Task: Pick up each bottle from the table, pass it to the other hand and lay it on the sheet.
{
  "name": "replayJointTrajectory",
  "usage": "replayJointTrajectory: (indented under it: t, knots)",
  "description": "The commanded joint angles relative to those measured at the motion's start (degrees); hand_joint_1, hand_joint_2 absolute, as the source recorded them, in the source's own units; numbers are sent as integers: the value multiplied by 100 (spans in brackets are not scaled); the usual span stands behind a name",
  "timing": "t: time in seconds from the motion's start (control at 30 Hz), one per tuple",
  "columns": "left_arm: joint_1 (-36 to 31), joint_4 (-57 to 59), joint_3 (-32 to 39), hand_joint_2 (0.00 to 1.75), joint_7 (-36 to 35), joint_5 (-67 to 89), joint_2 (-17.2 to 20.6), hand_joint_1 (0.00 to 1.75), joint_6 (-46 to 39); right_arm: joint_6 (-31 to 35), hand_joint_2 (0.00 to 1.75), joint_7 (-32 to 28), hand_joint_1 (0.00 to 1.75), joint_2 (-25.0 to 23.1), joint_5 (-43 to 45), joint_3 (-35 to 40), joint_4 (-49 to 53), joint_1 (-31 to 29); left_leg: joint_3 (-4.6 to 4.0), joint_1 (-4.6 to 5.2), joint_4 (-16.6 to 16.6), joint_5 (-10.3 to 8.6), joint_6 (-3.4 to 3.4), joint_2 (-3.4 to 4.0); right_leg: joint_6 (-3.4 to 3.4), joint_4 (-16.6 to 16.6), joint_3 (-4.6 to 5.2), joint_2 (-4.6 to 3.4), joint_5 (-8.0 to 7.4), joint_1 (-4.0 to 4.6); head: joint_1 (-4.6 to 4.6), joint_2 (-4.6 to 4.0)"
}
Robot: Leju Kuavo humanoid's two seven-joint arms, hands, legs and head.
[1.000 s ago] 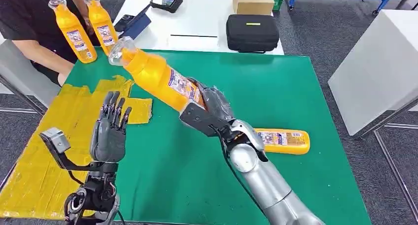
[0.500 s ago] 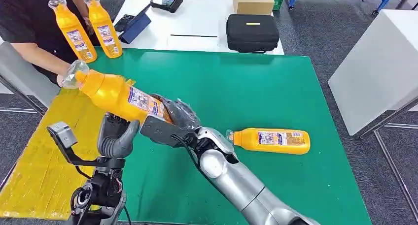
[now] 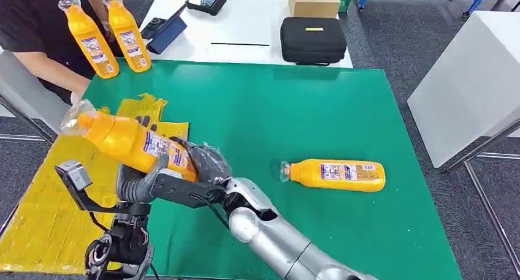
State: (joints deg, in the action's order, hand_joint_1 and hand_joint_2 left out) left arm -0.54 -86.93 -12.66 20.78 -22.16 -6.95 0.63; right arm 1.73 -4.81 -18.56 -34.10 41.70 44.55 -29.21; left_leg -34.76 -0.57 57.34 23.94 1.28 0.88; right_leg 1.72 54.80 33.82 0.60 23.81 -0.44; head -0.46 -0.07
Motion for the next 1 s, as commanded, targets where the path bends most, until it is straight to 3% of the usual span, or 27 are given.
replayJointTrajectory:
  t: [0.03, 0.63, 0.67, 0.7, 0.73, 1.0]
  knots:
    - [-354, 440, -101, 175, 20, -17, -31, 0, 163, -16, 175, -68, 175, -33, -77, 1072, -717, 259, 9, -3, -7, 0, -4, -21, -4, -6, -14, 16, 6, 2, 0, 0]
    - [-265, 596, -144, 175, 222, -212, 91, 0, 173, 100, 175, -109, 175, 72, 501, 1807, -805, -30, 4, 1, -8, 0, -3, -22, -4, -6, -7, 17, 7, -1, 0, 0]
    - [-270, 606, -148, 175, 242, -245, 95, 28, 170, 115, 175, -113, 175, 89, 591, 1860, -831, -75, 14, 2, -10, 2, -5, -30, -6, -5, -18, 22, 13, -3, 2, 0]
    - [-274, 608, -155, 175, 252, -263, 94, 162, 170, 130, 175, -126, 175, 101, 646, 1891, -851, -100, 7, 0, -8, 1, -4, -24, -5, -6, -11, 18, 8, 0, 0, 0]
    - [-276, 609, -165, 175, 269, -284, 98, 175, 171, 162, 175, -150, 175, 112, 789, 1983, -897, -154, 23, 3, -10, 5, -6, -34, -7, -4, -27, 25, 17, -4, 0, 0]
    - [-281, 593, -118, 175, 342, -342, 179, 175, 115, 295, 175, -185, 175, 119, 1304, 2287, -1025, -322, 17, 3, -9, 5, -5, -27, -6, -3, -20, 19, 14, -3, 0, 0]
